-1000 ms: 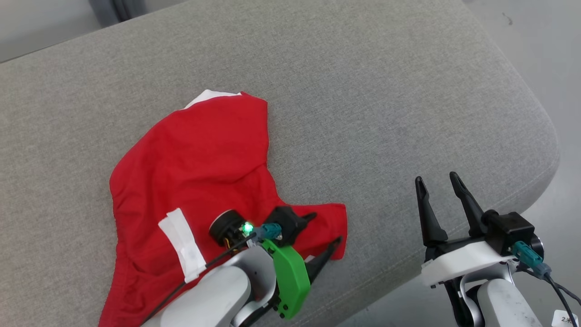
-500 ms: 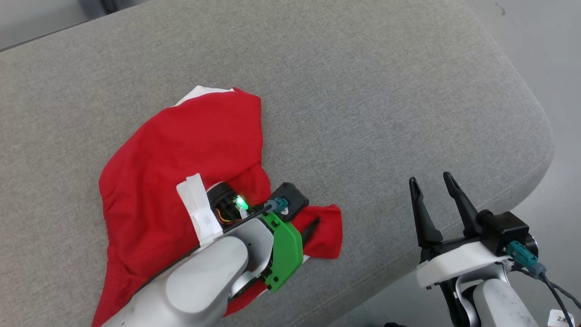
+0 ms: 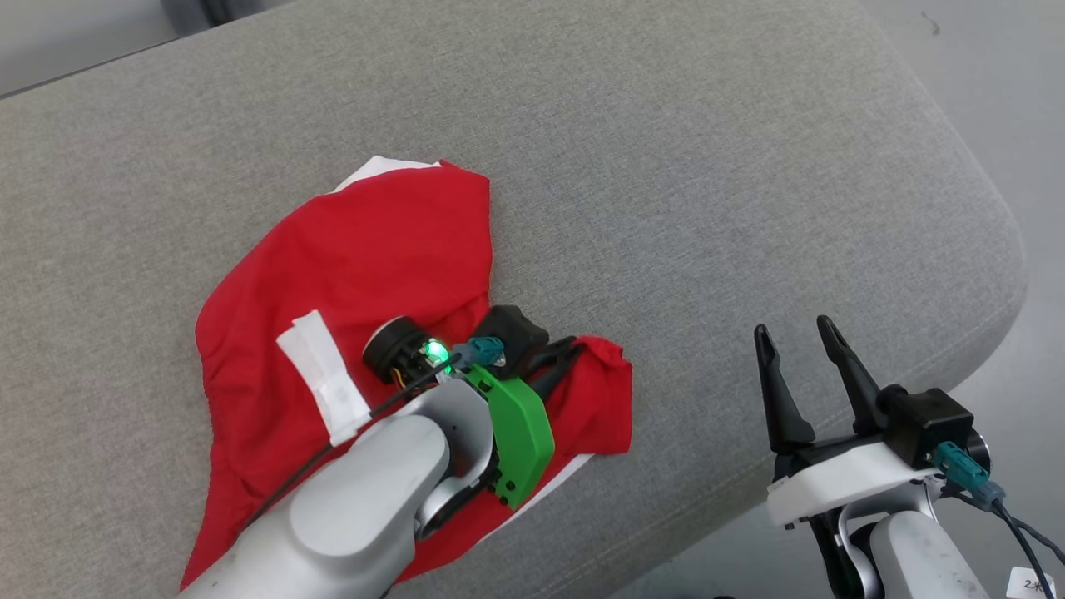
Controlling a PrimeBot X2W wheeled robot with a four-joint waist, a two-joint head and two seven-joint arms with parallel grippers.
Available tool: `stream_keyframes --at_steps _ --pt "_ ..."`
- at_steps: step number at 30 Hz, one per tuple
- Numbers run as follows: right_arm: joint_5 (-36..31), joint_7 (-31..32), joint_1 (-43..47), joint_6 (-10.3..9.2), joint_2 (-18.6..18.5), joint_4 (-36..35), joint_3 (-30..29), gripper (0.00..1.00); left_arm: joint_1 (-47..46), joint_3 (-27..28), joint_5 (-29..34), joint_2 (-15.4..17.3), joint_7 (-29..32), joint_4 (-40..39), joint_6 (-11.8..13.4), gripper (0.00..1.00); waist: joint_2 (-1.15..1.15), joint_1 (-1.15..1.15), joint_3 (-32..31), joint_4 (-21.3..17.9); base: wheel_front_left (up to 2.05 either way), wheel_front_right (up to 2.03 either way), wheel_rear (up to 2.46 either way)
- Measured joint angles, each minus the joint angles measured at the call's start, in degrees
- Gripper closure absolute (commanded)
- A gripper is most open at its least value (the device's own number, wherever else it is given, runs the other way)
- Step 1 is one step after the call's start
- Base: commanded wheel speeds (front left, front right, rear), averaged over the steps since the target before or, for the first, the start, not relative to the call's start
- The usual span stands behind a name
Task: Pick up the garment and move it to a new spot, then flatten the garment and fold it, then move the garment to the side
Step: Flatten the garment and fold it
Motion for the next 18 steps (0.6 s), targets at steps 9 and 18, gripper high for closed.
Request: stream_keyframes --at_steps 9,18 --pt "0.0 0.0 -0.65 0.0 0.0 -0.23 0.37 0.0 -4.71 4.97 0.94 2.74 -4.63 2.77 3.83 1.0 0.0 0.0 1.31 0.15 0.0 0.0 0.0" --pt "-0.68 0.0 -0.82 0.0 -0.03 -0.22 -1.07 0.0 -6.15 5.82 3.35 1.16 -13.83 12.04 6.02 0.0 0.0 0.0 1.81 -0.24 0.0 0.0 0.0"
